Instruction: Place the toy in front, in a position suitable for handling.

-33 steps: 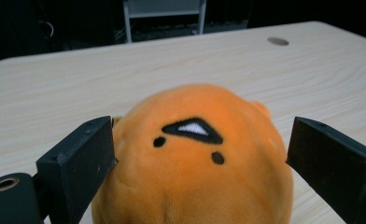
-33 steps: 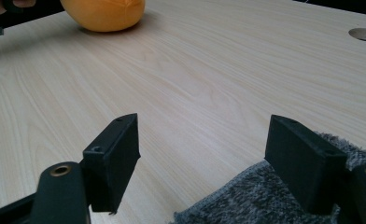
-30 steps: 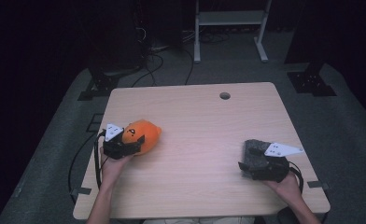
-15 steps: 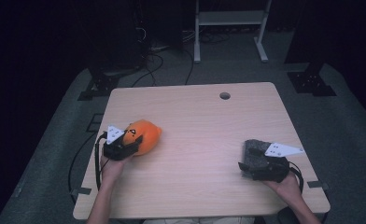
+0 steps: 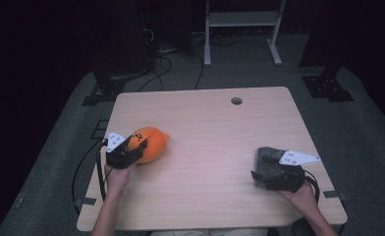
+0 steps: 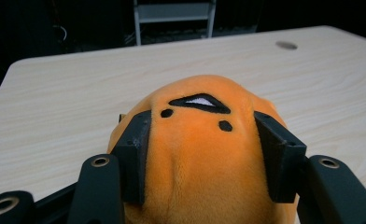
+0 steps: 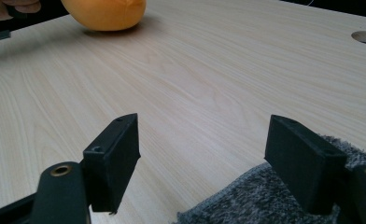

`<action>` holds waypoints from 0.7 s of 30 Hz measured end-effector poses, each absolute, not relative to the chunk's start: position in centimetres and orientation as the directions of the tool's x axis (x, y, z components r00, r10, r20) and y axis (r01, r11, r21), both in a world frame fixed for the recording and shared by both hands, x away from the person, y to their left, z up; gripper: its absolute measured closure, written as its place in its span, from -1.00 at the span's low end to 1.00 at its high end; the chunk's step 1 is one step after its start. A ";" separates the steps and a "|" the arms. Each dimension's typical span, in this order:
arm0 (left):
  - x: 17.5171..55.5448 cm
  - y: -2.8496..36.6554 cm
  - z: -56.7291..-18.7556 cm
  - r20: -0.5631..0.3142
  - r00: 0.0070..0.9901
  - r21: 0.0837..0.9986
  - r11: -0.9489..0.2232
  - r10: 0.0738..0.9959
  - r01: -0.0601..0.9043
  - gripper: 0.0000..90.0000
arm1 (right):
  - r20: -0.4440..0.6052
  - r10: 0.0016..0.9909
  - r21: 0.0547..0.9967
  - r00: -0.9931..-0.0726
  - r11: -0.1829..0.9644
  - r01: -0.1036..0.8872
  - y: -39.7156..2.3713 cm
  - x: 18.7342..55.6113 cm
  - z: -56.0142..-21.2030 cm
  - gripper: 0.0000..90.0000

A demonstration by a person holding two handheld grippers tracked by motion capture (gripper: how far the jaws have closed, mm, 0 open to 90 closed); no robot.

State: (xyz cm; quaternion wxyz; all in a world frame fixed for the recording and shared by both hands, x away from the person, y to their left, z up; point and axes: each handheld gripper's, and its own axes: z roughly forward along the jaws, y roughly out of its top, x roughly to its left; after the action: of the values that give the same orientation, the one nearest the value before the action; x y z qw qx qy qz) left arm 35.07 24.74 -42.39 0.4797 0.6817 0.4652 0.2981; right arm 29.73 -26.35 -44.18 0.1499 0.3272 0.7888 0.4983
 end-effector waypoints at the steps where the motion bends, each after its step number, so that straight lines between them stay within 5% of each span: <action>1: 35.1 24.7 -42.4 -0.040 0.390 0.931 -0.107 0.920 0.348 -0.01 | 0.089 0.666 0.884 -0.741 0.289 0.367 -26.3 29.7 -44.2 -0.45; 21: 32.9 18.0 -40.6 -0.064 0.584 0.959 -0.111 0.809 0.260 -0.01 | 0.075 0.688 0.890 -0.721 0.280 0.360 -26.7 29.6 -44.0 -0.45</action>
State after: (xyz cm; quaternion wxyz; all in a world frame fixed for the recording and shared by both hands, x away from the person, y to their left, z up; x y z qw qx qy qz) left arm 32.90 18.03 -40.62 0.5471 0.7018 0.3808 0.2511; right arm 29.65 -26.66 -43.99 0.1650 0.3347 0.7828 0.4980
